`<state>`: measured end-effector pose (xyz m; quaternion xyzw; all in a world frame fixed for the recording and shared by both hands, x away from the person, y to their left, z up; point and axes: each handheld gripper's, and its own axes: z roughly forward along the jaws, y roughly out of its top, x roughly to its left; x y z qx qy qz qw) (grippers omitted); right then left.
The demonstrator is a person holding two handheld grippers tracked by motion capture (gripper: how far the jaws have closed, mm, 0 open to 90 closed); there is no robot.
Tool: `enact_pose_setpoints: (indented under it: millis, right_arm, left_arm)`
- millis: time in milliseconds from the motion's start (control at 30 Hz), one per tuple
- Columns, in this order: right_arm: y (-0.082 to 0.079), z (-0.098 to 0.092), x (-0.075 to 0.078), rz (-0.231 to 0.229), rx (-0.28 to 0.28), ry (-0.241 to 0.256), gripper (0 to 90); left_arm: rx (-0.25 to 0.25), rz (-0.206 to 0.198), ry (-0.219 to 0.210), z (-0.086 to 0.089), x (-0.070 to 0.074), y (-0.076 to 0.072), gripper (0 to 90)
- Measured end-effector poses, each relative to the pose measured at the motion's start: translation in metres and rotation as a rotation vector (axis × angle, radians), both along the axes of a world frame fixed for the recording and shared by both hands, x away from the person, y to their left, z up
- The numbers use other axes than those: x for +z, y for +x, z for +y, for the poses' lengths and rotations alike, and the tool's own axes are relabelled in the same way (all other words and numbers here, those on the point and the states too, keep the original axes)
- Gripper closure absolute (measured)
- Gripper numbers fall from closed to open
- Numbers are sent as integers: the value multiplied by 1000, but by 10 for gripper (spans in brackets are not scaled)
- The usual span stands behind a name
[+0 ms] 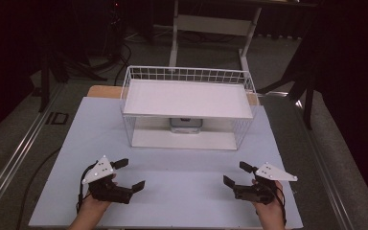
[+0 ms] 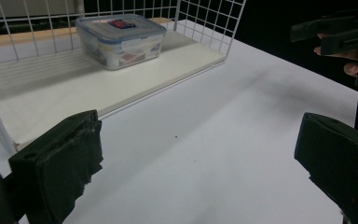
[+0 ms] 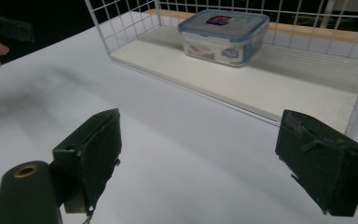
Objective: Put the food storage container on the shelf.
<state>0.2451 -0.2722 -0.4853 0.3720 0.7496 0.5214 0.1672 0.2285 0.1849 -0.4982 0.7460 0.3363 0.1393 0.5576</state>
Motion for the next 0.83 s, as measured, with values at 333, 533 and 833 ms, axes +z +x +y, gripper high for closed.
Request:
enact_pose_setpoints:
  millis: [333,533,833]
  right_arm:
    - [11,-7,-14,9,-24,-43,144]
    - [17,-8,-21,36,-29,-38,144]
    - [17,-4,-22,41,-4,-34,144]
  left_arm:
    - [7,-15,11,1,-5,0,17]
    - [21,14,2,6,-11,4,17]
    - [17,16,-4,5,-11,3,17]
